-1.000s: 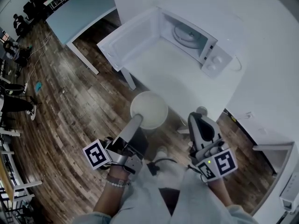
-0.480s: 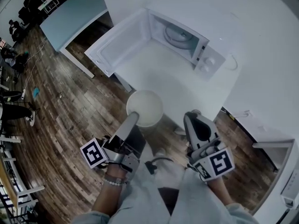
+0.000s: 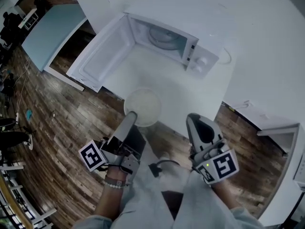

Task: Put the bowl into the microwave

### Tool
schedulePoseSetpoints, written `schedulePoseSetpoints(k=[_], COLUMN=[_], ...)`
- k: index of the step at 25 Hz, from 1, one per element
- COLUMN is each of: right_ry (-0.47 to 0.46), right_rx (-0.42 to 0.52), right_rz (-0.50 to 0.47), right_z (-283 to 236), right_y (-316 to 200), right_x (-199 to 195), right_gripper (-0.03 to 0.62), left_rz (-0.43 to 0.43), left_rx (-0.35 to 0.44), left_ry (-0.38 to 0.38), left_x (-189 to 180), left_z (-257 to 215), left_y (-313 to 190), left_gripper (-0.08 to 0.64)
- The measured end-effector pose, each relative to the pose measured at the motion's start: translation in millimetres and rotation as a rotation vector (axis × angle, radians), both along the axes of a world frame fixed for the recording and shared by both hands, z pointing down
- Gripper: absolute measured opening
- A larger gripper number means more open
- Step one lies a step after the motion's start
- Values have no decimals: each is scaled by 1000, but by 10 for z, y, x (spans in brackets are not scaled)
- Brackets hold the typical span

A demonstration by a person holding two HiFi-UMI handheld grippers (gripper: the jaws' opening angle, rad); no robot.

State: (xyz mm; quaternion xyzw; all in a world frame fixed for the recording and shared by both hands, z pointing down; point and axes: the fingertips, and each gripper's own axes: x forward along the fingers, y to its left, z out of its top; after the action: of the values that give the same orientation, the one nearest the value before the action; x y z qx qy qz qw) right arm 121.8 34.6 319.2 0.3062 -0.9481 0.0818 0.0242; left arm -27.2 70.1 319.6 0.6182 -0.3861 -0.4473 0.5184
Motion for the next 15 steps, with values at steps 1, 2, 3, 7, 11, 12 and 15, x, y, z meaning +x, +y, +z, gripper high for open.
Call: schedulePoseSetpoints(k=[1, 2, 3, 7, 11, 12, 15], right_ry=[3, 6, 9, 14, 15, 16, 18], right_rx=[-1, -2, -4, -14, -23, -26, -32], right_rz=[15, 30, 45, 106, 155, 170, 219], right_z=[11, 21, 30, 27, -2, -2, -1], right_y=[-45, -89, -134, -308, -473, -510, -613], right_x=[-18, -40, -67, -240, -455, -496, -620], right_gripper=[-3, -3, -3, -3, -3, -3, -3], left_rz=[16, 34, 53, 134, 194, 210, 265], left_rx=[2, 3, 1, -15, -24, -26, -30], left_ry=[2, 5, 7, 1, 1, 3, -3], left_x=[-16, -32, -49, -159, -341, -381, -485], left_z=[3, 10, 21, 47, 37, 40, 42], left_y=[-68, -136, -203, -457, -700, -759, -924], left_gripper=[176, 176, 176, 176, 176, 176, 176])
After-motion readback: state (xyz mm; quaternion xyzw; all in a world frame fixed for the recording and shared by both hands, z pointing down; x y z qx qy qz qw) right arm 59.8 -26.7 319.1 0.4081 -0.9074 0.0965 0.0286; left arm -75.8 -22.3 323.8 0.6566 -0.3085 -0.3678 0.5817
